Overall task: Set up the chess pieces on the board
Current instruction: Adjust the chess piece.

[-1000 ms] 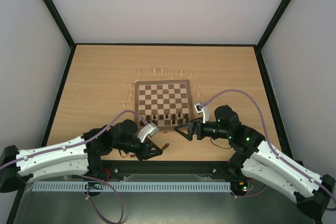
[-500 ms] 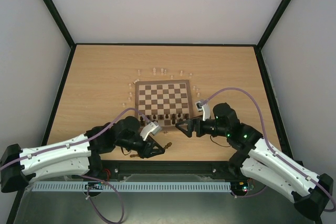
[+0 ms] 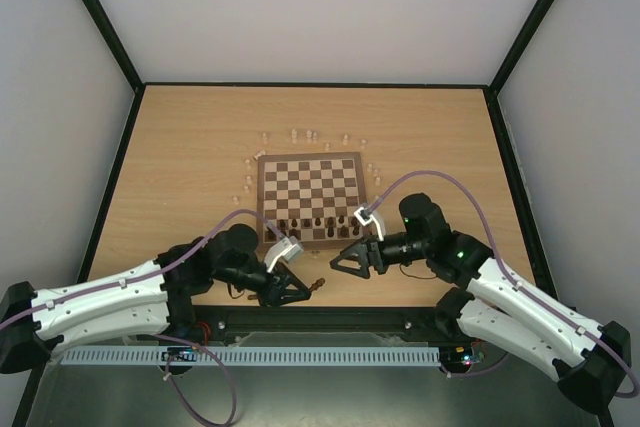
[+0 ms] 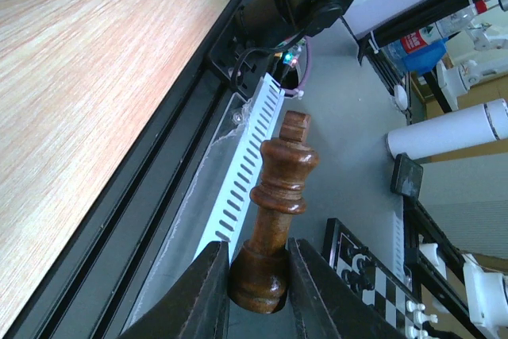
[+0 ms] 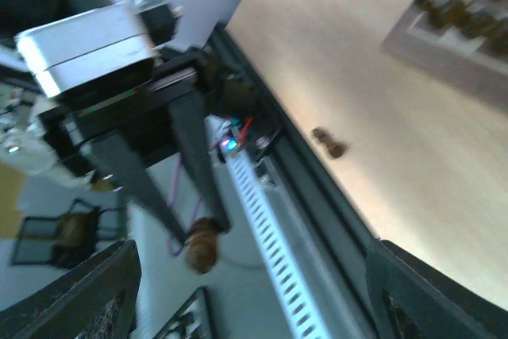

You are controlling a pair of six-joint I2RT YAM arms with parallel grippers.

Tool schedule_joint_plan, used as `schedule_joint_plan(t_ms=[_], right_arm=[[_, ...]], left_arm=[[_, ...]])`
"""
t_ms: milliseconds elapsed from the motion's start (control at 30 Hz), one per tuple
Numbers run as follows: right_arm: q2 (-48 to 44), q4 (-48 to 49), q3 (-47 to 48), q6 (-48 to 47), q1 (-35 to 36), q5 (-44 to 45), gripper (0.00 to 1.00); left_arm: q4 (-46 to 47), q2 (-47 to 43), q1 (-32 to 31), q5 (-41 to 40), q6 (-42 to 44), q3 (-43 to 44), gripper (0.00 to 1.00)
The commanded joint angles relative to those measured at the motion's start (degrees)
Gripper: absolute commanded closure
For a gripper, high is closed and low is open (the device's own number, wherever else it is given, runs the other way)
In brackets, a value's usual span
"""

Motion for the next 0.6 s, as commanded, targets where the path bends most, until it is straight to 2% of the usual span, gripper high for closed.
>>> schedule_joint_plan(t_ms=[0, 100, 400, 567], right_arm=[[0.1, 4.0, -0.1, 0.7, -0.1, -13.7, 0.26], [0.4, 5.7, -0.9, 1.4, 0.6, -15.2, 0.30], [8.1, 1.6, 0.2, -2.7, 6.1, -12.8, 0.47], [10.1, 1.7, 1.2, -3.6, 7.8, -12.8, 0.51]], left_arm=[[1.3, 0.7, 0.4, 3.4, 0.8, -1.1, 0.77], [1.4, 1.5, 0.7, 4.1, 0.9, -1.1, 0.77], [3.1, 2.2, 1.1, 5.1, 0.5, -1.3, 0.77], [3.2, 2.5, 1.2, 5.0, 0.4, -1.4, 0.77]])
